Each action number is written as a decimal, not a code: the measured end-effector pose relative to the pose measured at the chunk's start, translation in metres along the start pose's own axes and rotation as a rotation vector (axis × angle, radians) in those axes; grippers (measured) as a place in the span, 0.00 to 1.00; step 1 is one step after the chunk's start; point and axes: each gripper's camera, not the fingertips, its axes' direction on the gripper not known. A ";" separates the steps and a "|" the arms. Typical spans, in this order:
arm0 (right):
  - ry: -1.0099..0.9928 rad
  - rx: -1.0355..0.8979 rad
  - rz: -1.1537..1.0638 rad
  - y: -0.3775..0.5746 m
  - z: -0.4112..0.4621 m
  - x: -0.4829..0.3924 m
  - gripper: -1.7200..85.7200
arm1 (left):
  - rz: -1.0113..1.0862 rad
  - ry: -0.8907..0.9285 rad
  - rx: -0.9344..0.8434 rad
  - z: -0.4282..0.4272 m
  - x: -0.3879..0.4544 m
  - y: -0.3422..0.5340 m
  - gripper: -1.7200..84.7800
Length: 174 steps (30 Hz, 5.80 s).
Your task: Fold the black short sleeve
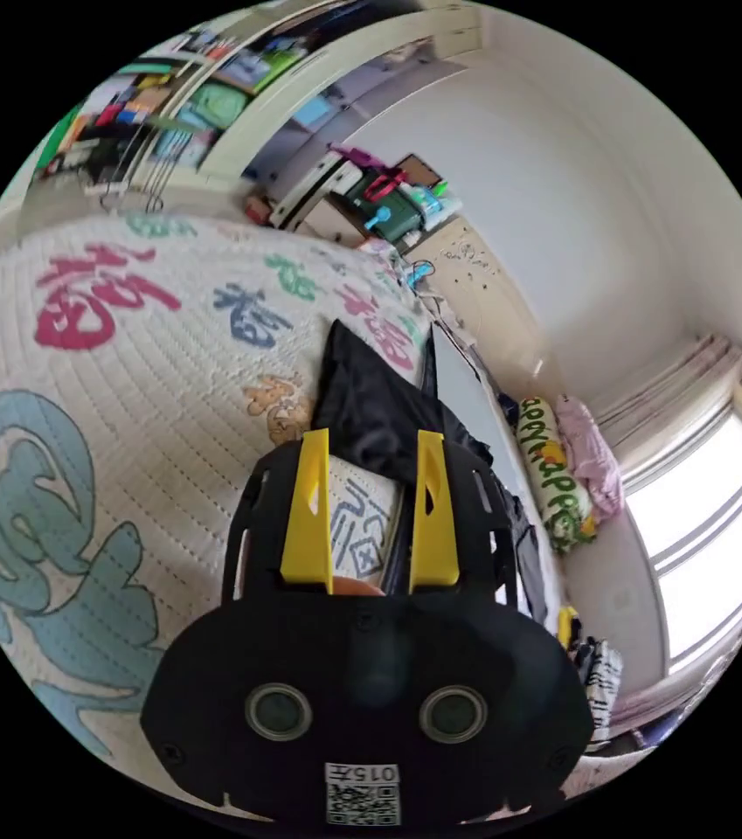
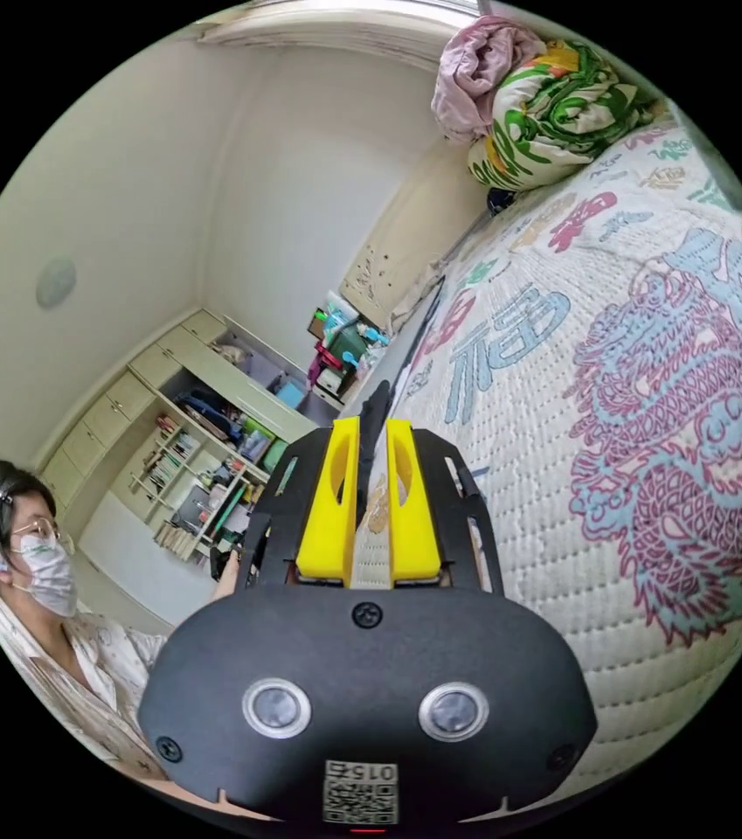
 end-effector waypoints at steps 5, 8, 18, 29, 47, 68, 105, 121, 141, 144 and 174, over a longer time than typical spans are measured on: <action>0.204 -0.158 0.032 0.000 0.051 0.068 0.08 | -0.034 0.081 0.078 -0.017 -0.060 0.038 0.20; 0.341 -0.214 0.060 0.008 0.078 0.108 0.08 | 0.017 -0.100 0.188 -0.045 -0.081 0.055 0.19; 0.364 -0.335 -0.420 0.053 0.280 0.060 0.08 | -0.046 0.097 -0.034 0.010 -0.170 0.080 0.03; 0.419 -1.183 -0.971 0.358 0.669 0.043 0.15 | 0.373 0.124 -0.217 0.018 -0.107 0.091 0.01; 0.543 -0.933 -0.697 0.372 0.691 0.257 0.03 | 0.422 0.162 -0.219 0.050 -0.049 0.044 0.01; 0.489 -0.800 -0.342 0.300 0.373 0.489 0.04 | 1.115 0.278 -0.518 0.097 0.226 0.057 0.02; 0.334 -1.125 -1.045 0.516 0.252 0.313 0.02 | 1.101 -0.326 -0.299 0.008 0.324 -0.054 0.03; 0.291 -1.065 -0.838 0.438 0.274 0.183 0.10 | 1.114 -0.352 -0.280 0.013 0.314 -0.089 0.08; 0.428 -0.884 -0.441 0.291 0.355 0.066 0.05 | 1.359 0.147 -0.587 0.079 0.310 -0.062 0.09; 0.402 -0.892 -0.410 0.277 0.353 0.043 0.06 | 1.310 0.176 -0.613 0.078 0.290 -0.072 0.10; 0.695 -0.570 -0.309 0.188 0.393 -0.167 0.08 | 0.849 -0.260 -0.530 0.289 0.261 -0.184 0.05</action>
